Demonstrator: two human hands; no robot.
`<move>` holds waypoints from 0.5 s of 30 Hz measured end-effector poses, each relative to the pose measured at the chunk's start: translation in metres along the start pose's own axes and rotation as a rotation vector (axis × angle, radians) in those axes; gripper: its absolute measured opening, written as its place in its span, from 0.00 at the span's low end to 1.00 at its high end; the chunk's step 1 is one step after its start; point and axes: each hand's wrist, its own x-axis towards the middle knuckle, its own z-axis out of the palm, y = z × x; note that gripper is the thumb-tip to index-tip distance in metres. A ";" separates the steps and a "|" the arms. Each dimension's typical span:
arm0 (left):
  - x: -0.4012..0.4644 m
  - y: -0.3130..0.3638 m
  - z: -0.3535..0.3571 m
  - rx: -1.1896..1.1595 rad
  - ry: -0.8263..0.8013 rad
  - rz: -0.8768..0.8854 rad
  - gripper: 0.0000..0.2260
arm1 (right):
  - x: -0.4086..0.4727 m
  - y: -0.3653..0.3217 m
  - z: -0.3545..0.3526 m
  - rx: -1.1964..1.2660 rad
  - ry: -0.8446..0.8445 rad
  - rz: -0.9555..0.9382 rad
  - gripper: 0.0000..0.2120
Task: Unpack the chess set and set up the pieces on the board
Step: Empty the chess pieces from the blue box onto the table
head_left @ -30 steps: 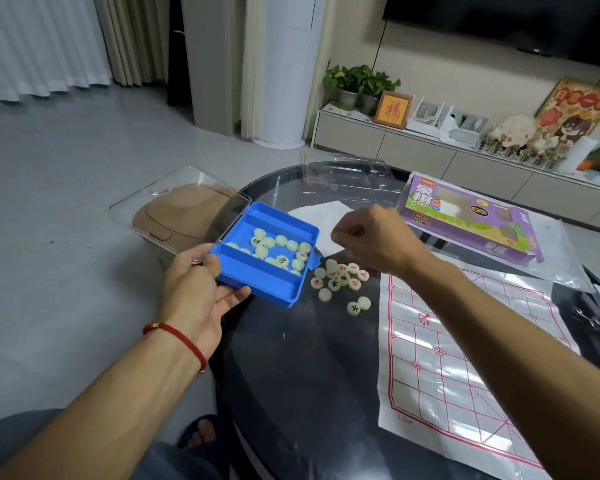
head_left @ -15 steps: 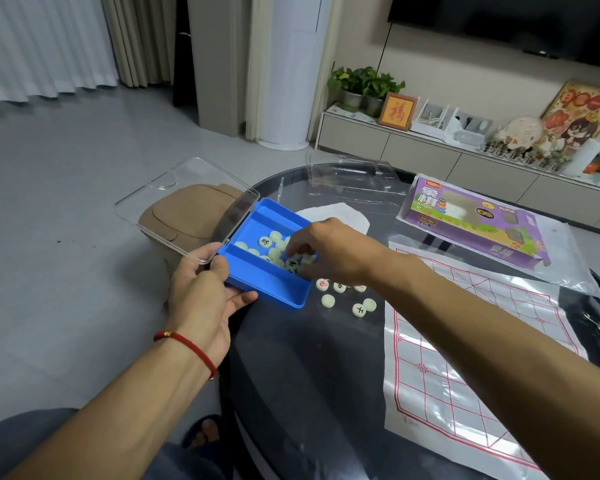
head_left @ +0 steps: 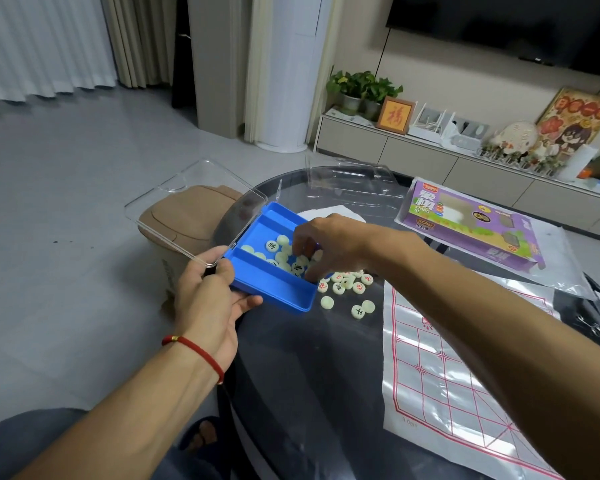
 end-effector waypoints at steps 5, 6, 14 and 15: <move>-0.002 0.000 0.001 0.016 -0.004 -0.005 0.10 | 0.005 0.000 -0.004 -0.027 -0.057 0.012 0.22; -0.002 0.000 0.001 0.018 -0.004 0.000 0.10 | 0.006 0.001 -0.006 -0.025 -0.072 0.015 0.22; 0.000 -0.003 -0.001 0.021 -0.007 -0.037 0.10 | 0.010 0.007 -0.009 -0.060 -0.092 -0.040 0.17; 0.000 -0.003 -0.001 0.024 -0.001 -0.035 0.10 | 0.010 0.007 -0.008 -0.062 -0.086 -0.046 0.17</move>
